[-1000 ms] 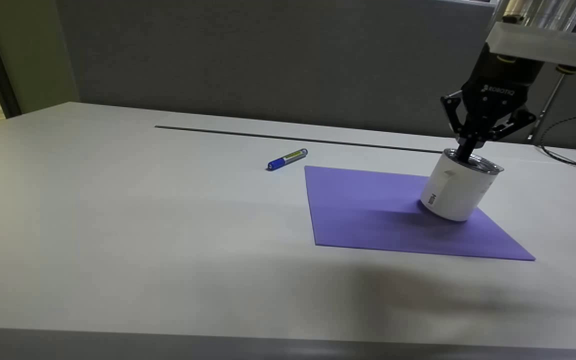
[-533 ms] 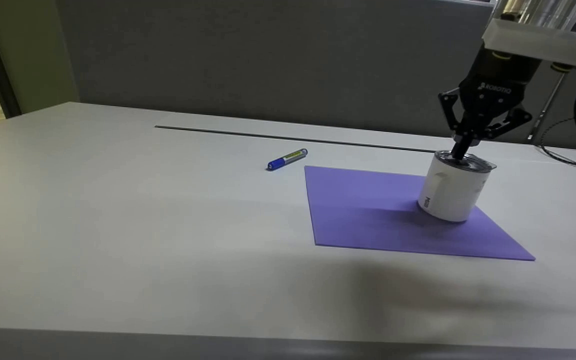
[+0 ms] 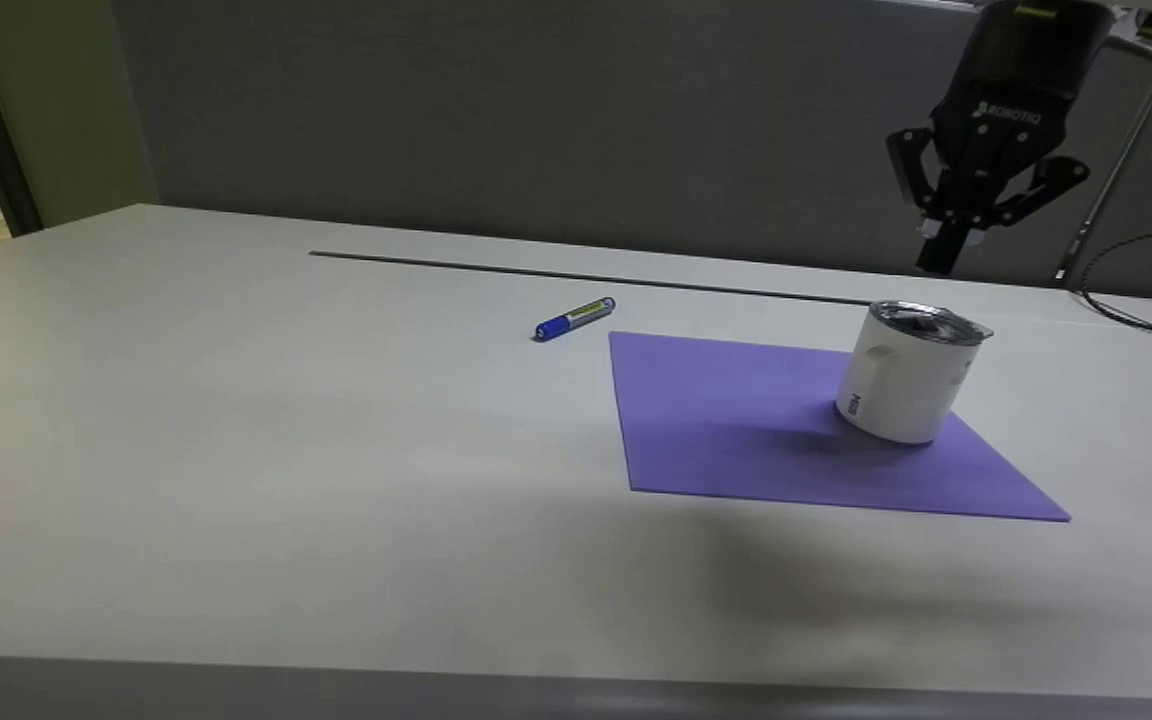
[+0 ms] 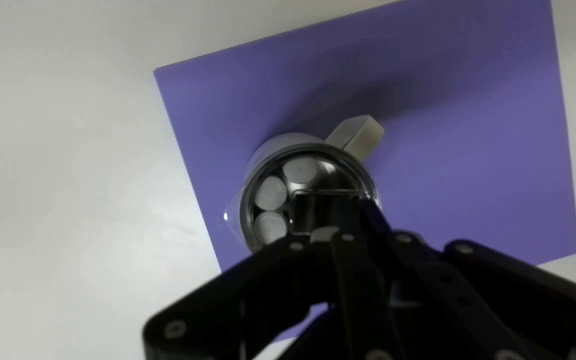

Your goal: Open the sliding lid on the travel mug

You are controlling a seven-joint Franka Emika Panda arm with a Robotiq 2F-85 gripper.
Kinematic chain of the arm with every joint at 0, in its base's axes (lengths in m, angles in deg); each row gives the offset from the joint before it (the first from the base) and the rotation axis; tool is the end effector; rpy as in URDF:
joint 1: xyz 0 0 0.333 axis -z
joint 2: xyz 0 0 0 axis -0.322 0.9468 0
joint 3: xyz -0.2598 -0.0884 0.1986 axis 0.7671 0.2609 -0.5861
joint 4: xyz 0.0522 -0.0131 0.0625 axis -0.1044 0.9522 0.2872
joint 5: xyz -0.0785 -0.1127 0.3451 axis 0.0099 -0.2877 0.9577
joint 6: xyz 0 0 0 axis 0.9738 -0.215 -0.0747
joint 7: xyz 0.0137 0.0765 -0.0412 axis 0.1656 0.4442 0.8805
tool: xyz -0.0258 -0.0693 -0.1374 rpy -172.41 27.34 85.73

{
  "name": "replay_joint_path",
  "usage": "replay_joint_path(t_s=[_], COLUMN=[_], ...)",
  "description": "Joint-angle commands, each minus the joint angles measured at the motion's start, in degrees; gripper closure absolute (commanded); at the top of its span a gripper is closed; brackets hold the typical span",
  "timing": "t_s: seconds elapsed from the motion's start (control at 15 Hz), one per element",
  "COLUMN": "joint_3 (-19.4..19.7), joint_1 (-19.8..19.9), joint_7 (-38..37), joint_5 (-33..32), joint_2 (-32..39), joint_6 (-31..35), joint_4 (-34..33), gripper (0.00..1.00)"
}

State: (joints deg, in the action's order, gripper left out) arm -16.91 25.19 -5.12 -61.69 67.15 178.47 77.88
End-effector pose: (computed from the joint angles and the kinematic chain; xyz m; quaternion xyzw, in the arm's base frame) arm 0.5051 -0.0837 0.2442 -0.9859 0.1466 0.0616 0.0516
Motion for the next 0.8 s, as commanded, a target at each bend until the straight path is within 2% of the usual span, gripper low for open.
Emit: replay_joint_path(t_s=[0.0, 0.13, 0.33, 0.53, 0.6, 0.73], joint_3=[1.5, 1.9, 2.2, 2.4, 2.4, 2.7], joint_1=[-0.1, 0.0, -0.1, 0.2, 0.2, 0.5], joint_7=[-1.0, -0.5, -0.2, -0.6, -0.6, -0.5], joint_5=[-4.7, -6.2, -7.8, -7.1, -7.1, -6.5], joint_2=[-0.6, -0.8, -1.4, -2.5, -2.8, -3.1], joint_6=[-9.3, -12.1, -12.4, -5.6, -3.1, -2.2], joint_4=[-4.2, -5.4, -5.8, -4.3, -3.8, -4.5], gripper=[0.61, 0.47, 0.27, 0.07, 0.02, 0.00])
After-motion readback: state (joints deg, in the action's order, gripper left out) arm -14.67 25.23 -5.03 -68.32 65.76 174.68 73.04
